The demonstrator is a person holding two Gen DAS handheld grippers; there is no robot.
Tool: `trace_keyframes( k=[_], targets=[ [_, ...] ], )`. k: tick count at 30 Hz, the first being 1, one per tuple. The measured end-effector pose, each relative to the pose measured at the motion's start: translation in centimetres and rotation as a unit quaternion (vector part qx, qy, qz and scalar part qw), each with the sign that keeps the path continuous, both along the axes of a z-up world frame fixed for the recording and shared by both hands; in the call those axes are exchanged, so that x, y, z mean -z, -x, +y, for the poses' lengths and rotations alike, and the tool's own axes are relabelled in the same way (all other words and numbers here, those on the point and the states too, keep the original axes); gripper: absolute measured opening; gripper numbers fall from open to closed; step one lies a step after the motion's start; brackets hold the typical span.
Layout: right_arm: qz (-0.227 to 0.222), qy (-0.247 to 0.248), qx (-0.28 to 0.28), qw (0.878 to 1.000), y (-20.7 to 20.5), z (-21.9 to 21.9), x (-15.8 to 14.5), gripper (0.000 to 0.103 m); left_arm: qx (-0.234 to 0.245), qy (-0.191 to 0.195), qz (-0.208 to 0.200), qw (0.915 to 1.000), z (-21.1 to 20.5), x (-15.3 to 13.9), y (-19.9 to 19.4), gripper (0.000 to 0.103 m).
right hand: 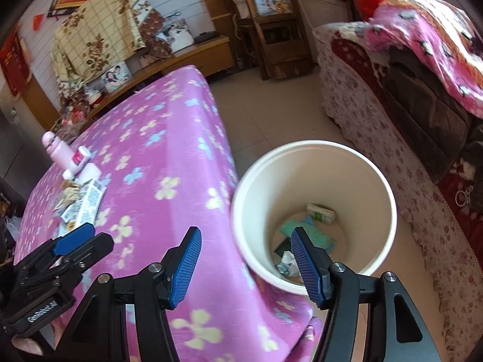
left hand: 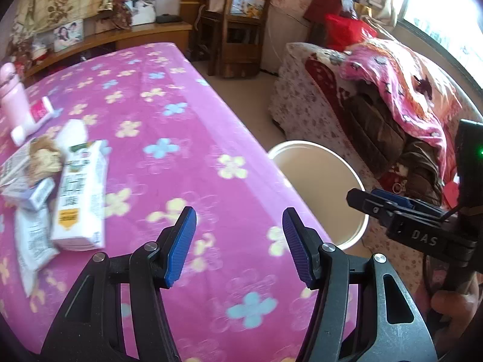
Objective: Collect trash
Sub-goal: 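Move both open tools back to the trash pile, then grasp the white snack wrapper with left tool while right grasps the milk carton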
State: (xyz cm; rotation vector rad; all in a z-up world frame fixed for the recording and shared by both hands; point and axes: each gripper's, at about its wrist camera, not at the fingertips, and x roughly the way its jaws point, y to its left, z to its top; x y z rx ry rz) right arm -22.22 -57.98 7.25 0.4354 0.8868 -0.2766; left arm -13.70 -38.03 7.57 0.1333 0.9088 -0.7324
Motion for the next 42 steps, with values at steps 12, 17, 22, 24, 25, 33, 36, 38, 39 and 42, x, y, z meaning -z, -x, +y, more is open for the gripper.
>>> trace_keyframes(
  k=[12,17,22,24,25,33,36,38,39,42],
  targets=[
    [-0.013,0.000,-0.072,0.997,-3.8,8.0,-1.2,0.061,-0.073,-0.001,-0.006,0.9974,8.4,-0.8,-1.8,0.058],
    [-0.005,-0.004,-0.107,0.994,-5.7,11.5,-0.5,0.061,-0.105,-0.002,0.001,0.9945,12.8,-0.5,-2.9,0.058],
    [0.000,-0.006,-0.135,0.991,-7.5,14.6,0.1,0.062,-0.144,-0.011,0.011,0.9895,17.8,0.5,-4.3,0.058],
    [0.003,-0.010,-0.145,0.989,-8.5,15.9,0.4,0.064,-0.159,-0.013,0.018,0.9870,19.7,1.1,-4.9,0.058],
    [0.005,-0.012,-0.149,0.989,-8.9,16.4,0.5,0.065,-0.164,-0.014,0.022,0.9860,20.2,1.3,-5.1,0.058],
    [0.008,-0.018,-0.173,0.985,-13.5,20.0,1.2,0.072,-0.183,-0.001,0.052,0.9818,23.9,2.7,-6.3,0.058],
    [0.020,-0.018,-0.178,0.984,-16.0,21.1,2.0,0.075,-0.183,0.003,0.057,0.9815,24.0,2.9,-6.7,0.058],
    [0.026,-0.020,-0.183,0.983,-17.2,21.6,2.5,0.075,-0.185,0.008,0.063,0.9807,24.0,2.9,-7.1,0.058],
    [0.030,-0.021,-0.185,0.982,-18.1,21.9,2.9,0.075,-0.188,0.012,0.068,0.9798,24.0,3.0,-7.4,0.058],
    [0.041,-0.024,-0.184,0.982,-19.4,21.9,3.8,0.074,-0.194,0.017,0.082,0.9774,23.5,3.2,-8.3,0.058]
  ],
)
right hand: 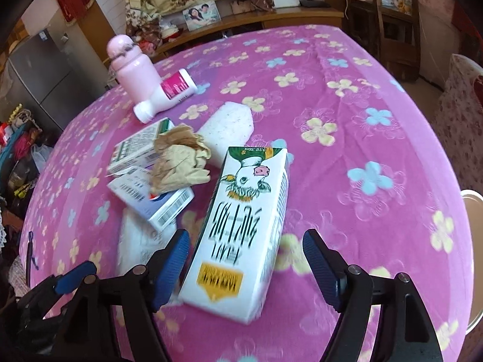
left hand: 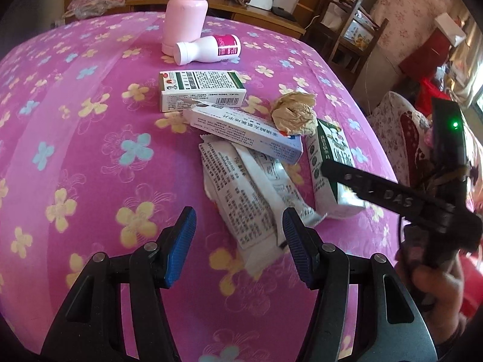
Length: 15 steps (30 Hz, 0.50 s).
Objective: Collect trash
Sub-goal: 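Grasp the white snack wrapper with left tool while right grasps the milk carton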
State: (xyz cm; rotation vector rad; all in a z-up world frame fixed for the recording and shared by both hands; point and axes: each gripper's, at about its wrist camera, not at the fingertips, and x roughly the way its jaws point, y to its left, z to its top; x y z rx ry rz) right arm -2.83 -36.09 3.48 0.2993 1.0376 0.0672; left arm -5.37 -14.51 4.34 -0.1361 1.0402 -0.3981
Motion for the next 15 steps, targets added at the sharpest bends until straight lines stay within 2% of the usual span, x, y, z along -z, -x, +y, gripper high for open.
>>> trace_keyframes(
  k=[1,2,3,6,8,11,15],
  targets=[
    [0.001,-0.005,-0.002,1.000,-0.1,-0.2,0.2,0.071,-0.002,0.002,0.004,1.0000,-0.2,0.2,-0.4,0.058],
    [-0.003,-0.013,-0.005,1.000,-0.1,-0.3,0.3,0.061,-0.006,0.003,0.008,0.9999,-0.4,0.4,-0.8,0.058],
    [-0.012,-0.020,-0.010,1.000,0.2,-0.6,0.2,0.060,-0.011,0.005,0.012,0.9998,-0.7,0.7,-1.2,0.058],
    [-0.026,0.020,-0.009,0.999,1.2,-1.2,-0.3,0.059,-0.028,0.014,0.021,0.9993,-1.1,1.3,-1.9,0.058],
    [-0.019,0.024,-0.006,1.000,1.8,-2.0,-0.4,0.059,-0.037,0.018,0.030,0.9987,-1.5,1.8,-2.3,0.058],
    [-0.012,0.019,0.003,1.000,2.5,-3.3,-0.3,0.059,-0.047,0.012,0.022,0.9986,-2.1,1.8,-2.4,0.063],
    [0.008,-0.021,0.015,1.000,2.3,-4.0,0.3,0.062,-0.035,-0.013,0.014,0.9992,-3.0,1.8,-2.4,0.063]
  ],
)
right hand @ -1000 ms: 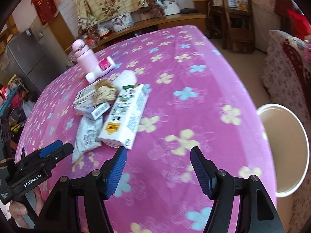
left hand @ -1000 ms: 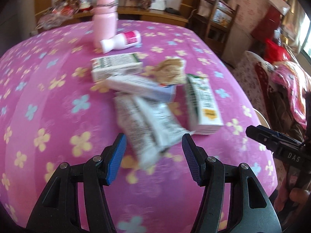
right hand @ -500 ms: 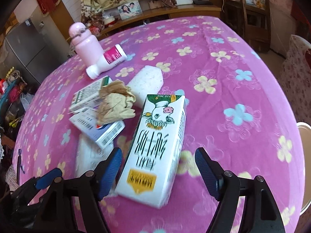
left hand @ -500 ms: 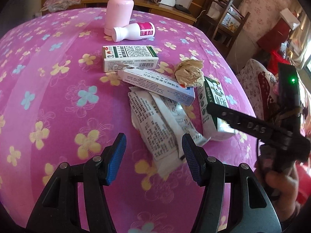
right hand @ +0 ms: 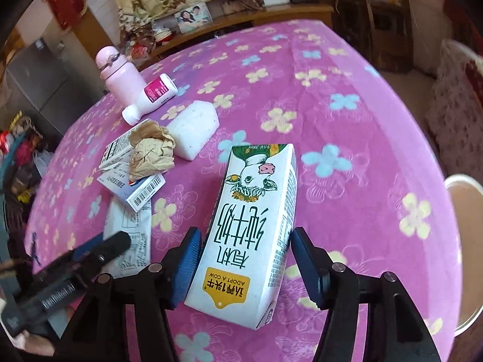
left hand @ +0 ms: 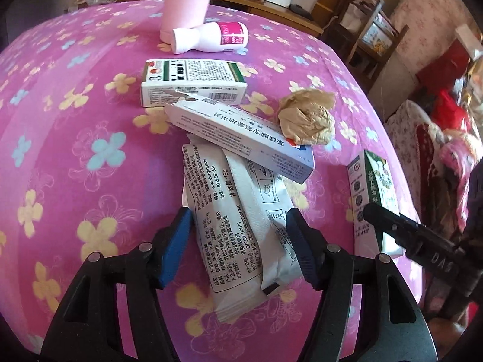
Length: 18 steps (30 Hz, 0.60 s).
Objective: Collect trash
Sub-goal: 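Grasp the white snack wrapper with left tool while right grasps the milk carton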
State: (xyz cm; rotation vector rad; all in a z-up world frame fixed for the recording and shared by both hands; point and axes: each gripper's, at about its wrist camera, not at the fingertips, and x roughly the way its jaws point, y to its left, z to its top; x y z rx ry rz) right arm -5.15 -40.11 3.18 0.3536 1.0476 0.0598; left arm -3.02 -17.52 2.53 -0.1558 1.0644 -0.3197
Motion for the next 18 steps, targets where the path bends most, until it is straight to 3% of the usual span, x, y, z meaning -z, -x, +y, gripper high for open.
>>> trace_keyframes(
  k=[1,4,7,18],
  targets=[
    [0.002,-0.001,0.002,1.000,-0.1,0.1,0.1,0.063,0.004,-0.002,-0.001,1.0000,0.0,0.0,0.1,0.062],
    [-0.002,0.004,-0.002,1.000,-0.1,0.7,0.3,0.063,0.020,0.006,-0.001,0.9998,0.5,0.0,0.5,0.043],
    [-0.015,0.005,-0.014,1.000,0.4,1.3,0.2,0.062,0.031,0.006,0.000,0.9995,0.9,-0.3,1.5,0.036],
    [-0.040,0.013,-0.033,0.999,5.4,0.6,-2.0,0.060,0.058,0.012,-0.005,0.9982,2.0,-2.7,6.0,0.033]
  ],
)
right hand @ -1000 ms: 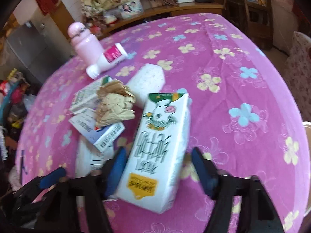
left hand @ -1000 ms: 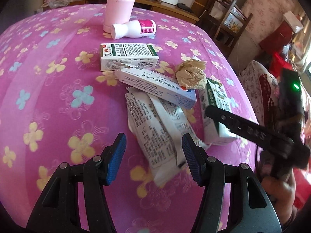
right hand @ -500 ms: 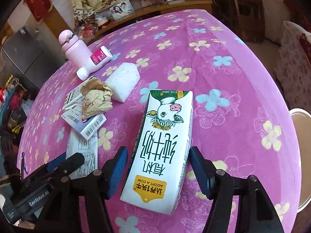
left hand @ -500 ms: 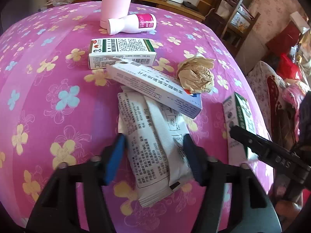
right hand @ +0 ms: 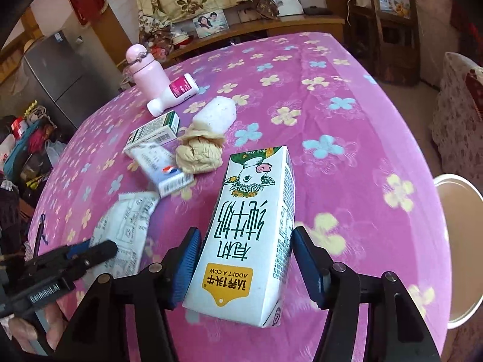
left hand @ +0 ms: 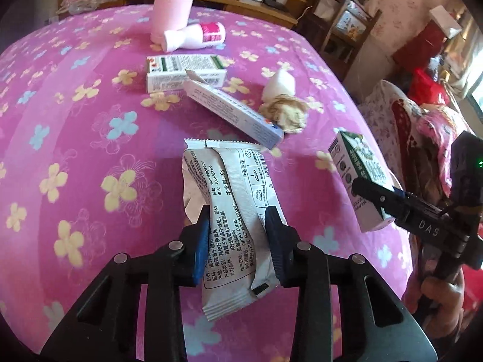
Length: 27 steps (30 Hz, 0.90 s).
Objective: Collect trash
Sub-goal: 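Grasp the white snack wrapper with left tool while right grasps the milk carton, then carry both items over the white bin and open both tools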
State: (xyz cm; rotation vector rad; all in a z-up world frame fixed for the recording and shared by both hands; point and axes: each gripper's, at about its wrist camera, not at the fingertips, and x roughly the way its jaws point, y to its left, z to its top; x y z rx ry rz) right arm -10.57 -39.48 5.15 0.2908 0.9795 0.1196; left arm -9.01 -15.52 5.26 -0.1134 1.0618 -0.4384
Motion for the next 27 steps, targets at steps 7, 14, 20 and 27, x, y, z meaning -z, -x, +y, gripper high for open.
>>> trace_keyframes(
  k=[7,14,20,27],
  targets=[
    [0.036,0.021,-0.006,0.999,3.2,-0.5,0.9,0.060,0.027,-0.006,-0.024,0.9993,-1.7,-1.5,2.9,0.033],
    [0.055,0.058,0.012,0.997,3.2,-0.7,1.7,0.060,0.043,-0.020,-0.032,0.9984,-3.9,-1.6,4.1,0.033],
    [0.034,0.035,0.026,0.998,3.9,-1.8,1.7,0.056,0.055,-0.026,-0.041,0.9973,-5.5,-1.9,4.4,0.033],
    [0.005,0.040,0.041,0.998,5.7,-4.4,-0.3,0.056,0.075,-0.024,-0.048,0.9957,-8.5,-2.4,4.4,0.033]
  ],
)
